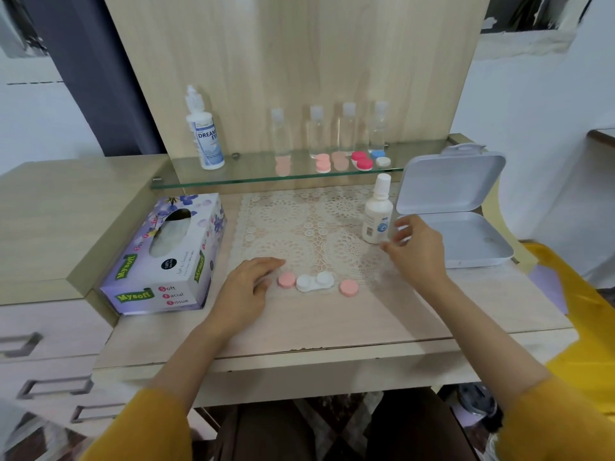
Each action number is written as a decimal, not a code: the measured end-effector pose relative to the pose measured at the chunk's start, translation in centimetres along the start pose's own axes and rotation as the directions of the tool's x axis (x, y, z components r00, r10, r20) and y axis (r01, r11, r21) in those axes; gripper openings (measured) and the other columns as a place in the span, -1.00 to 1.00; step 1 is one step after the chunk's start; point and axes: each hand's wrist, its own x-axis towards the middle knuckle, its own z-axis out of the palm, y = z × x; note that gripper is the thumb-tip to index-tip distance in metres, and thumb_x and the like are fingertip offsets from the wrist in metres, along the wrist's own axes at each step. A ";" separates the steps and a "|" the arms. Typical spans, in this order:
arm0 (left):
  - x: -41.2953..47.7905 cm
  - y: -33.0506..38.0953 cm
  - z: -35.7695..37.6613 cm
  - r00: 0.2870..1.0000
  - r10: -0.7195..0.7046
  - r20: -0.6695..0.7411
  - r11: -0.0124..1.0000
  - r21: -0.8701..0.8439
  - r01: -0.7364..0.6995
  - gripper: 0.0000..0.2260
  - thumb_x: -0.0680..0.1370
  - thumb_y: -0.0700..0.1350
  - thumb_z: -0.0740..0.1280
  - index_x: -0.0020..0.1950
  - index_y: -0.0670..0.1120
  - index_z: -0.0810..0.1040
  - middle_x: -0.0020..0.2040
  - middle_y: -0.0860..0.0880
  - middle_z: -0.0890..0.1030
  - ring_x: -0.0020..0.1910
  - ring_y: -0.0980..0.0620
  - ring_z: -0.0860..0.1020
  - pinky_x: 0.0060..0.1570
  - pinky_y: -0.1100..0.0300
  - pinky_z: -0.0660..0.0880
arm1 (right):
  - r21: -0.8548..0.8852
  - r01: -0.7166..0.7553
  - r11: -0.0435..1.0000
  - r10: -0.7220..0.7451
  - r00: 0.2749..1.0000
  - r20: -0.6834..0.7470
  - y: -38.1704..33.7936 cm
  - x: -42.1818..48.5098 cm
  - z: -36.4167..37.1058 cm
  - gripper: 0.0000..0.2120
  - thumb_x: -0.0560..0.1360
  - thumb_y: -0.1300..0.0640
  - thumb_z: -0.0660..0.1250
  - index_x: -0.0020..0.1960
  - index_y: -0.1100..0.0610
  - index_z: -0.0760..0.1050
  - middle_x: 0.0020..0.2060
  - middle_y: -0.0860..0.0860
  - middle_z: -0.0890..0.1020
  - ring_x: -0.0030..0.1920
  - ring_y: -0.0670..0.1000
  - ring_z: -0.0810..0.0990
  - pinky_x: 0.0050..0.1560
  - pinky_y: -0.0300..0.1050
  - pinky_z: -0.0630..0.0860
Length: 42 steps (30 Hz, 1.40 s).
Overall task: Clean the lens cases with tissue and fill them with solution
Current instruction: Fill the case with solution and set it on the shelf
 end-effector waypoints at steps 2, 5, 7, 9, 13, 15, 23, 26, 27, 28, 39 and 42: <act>-0.2 0.3 -0.3 0.997 0.030 0.065 0.998 -0.054 -0.027 -0.59 0.48 -0.41 0.26 0.27 -0.10 0.49 0.18 0.11 0.45 0.23 0.04 0.43 0.32 0.20 0.28 | -0.034 0.054 0.998 -0.051 0.995 0.086 0.2 -1.2 0.6 -0.76 0.40 0.23 0.42 0.05 0.21 0.51 -0.21 0.04 0.58 -0.15 0.07 0.56 -0.04 0.00 0.50; -0.3 0.7 -0.4 0.991 0.033 0.130 0.999 -0.039 -0.029 -0.59 0.49 -0.36 0.28 0.29 -0.05 0.47 0.17 0.18 0.43 0.21 0.16 0.37 0.25 0.43 0.19 | 0.006 0.141 0.990 -0.140 0.975 0.170 0.0 -2.4 1.5 -0.92 0.42 0.23 0.39 -0.09 0.16 0.56 -0.28 -0.04 0.56 -0.25 -0.03 0.52 -0.12 -0.15 0.46; -0.3 0.9 -0.6 0.992 0.047 0.114 0.999 -0.030 -0.044 -0.65 0.49 -0.31 0.32 0.24 -0.06 0.53 0.11 0.19 0.46 0.16 0.16 0.41 0.17 0.52 0.22 | 0.066 0.210 0.975 -0.220 0.943 0.248 -0.3 -2.9 1.9 -0.97 0.44 0.20 0.37 -0.12 0.12 0.57 -0.25 -0.08 0.58 -0.26 -0.11 0.51 -0.17 -0.28 0.41; -0.4 1.1 -0.8 0.995 0.060 0.074 0.998 -0.005 -0.060 -0.73 0.48 -0.24 0.37 0.17 -0.08 0.58 0.04 0.18 0.51 0.08 0.14 0.45 0.11 0.51 0.27 | 0.102 0.275 0.956 -0.293 0.898 0.327 -0.7 -3.4 2.4 -0.93 0.46 0.17 0.35 -0.08 0.11 0.60 -0.21 -0.10 0.58 -0.22 -0.17 0.50 -0.19 -0.38 0.35; -0.3 1.3 -0.9 0.991 0.080 0.105 0.995 0.050 -0.086 -0.71 0.47 -0.14 0.40 0.19 -0.03 0.57 0.05 0.11 0.55 0.05 0.10 0.43 0.06 0.46 0.25 | 0.012 0.394 0.919 -0.362 0.832 0.419 -1.0 -3.6 3.6 -0.76 0.43 0.12 0.39 0.09 0.13 0.58 -0.04 0.00 0.58 -0.03 -0.03 0.49 0.00 -0.22 0.33; -0.1 1.4 -0.8 0.988 0.070 0.141 0.993 0.083 -0.083 -0.67 0.47 -0.11 0.39 0.24 -0.02 0.53 0.08 0.08 0.53 0.05 0.11 0.39 0.04 0.48 0.21 | -0.030 0.416 0.909 -0.362 0.822 0.439 -1.1 -3.7 4.1 -0.69 0.41 0.07 0.41 0.13 0.10 0.56 -0.01 -0.01 0.56 0.02 -0.03 0.45 0.04 -0.21 0.30; -0.1 1.8 -0.3 0.996 0.007 0.084 0.991 0.131 -0.018 -0.74 0.50 -0.11 0.35 0.17 -0.12 0.55 0.03 -0.03 0.50 0.03 0.06 0.41 -0.01 0.40 0.24 | 0.003 0.385 0.923 -0.358 0.857 0.372 -1.1 -4.3 5.1 -0.85 0.40 0.13 0.41 -0.04 0.10 0.61 -0.17 -0.06 0.50 -0.10 -0.05 0.44 0.01 -0.18 0.33; 0.0 2.5 -0.2 1.000 -0.013 0.000 1.000 0.014 0.013 -0.79 0.47 -0.15 0.39 0.09 -0.14 0.58 -0.02 -0.04 0.55 -0.08 0.11 0.47 -0.06 0.46 0.34 | 0.024 0.383 0.924 -0.364 0.856 0.367 -1.0 -4.4 5.1 -0.84 0.39 0.13 0.42 -0.03 0.11 0.62 -0.16 -0.01 0.54 -0.10 -0.03 0.46 -0.03 -0.20 0.32; 0.0 2.8 -0.1 1.000 -0.010 -0.005 1.000 -0.017 0.010 -0.79 0.45 -0.16 0.41 0.07 -0.14 0.59 -0.04 -0.04 0.57 -0.10 0.12 0.48 -0.09 0.51 0.33 | 0.030 0.385 0.922 -0.369 0.854 0.366 -1.0 -4.5 5.1 -0.83 0.39 0.13 0.43 -0.02 0.11 0.63 -0.16 0.01 0.54 -0.10 -0.02 0.46 -0.02 -0.18 0.33; 0.0 3.2 0.0 1.000 -0.003 0.000 0.999 -0.036 0.003 -0.79 0.44 -0.17 0.42 0.06 -0.14 0.60 -0.04 -0.03 0.58 -0.11 0.13 0.49 -0.10 0.54 0.31 | 0.037 0.389 0.921 -0.375 0.852 0.365 -1.0 -4.5 5.1 -0.82 0.39 0.14 0.43 -0.01 0.10 0.63 -0.17 0.01 0.54 -0.09 -0.01 0.46 -0.01 -0.17 0.35; 0.6 3.9 1.0 0.993 0.040 0.109 0.999 -0.018 -0.038 -0.76 0.45 -0.21 0.40 0.11 -0.13 0.61 0.03 -0.06 0.61 -0.01 0.10 0.53 0.07 0.35 0.41 | 0.115 0.391 0.913 -0.406 0.845 0.350 -0.8 -4.4 5.2 -0.78 0.38 0.16 0.46 0.02 0.11 0.64 -0.25 -0.11 0.44 -0.14 -0.05 0.46 -0.06 -0.23 0.37; 0.7 4.1 0.7 0.985 0.044 0.169 0.998 -0.059 -0.035 -0.73 0.47 -0.27 0.36 0.16 -0.13 0.59 0.10 -0.01 0.60 0.06 0.13 0.50 0.15 0.34 0.40 | 0.128 0.383 0.915 -0.403 0.846 0.350 -0.7 -4.4 5.2 -0.79 0.38 0.16 0.46 0.02 0.10 0.65 -0.23 -0.06 0.47 -0.14 -0.04 0.46 -0.07 -0.22 0.38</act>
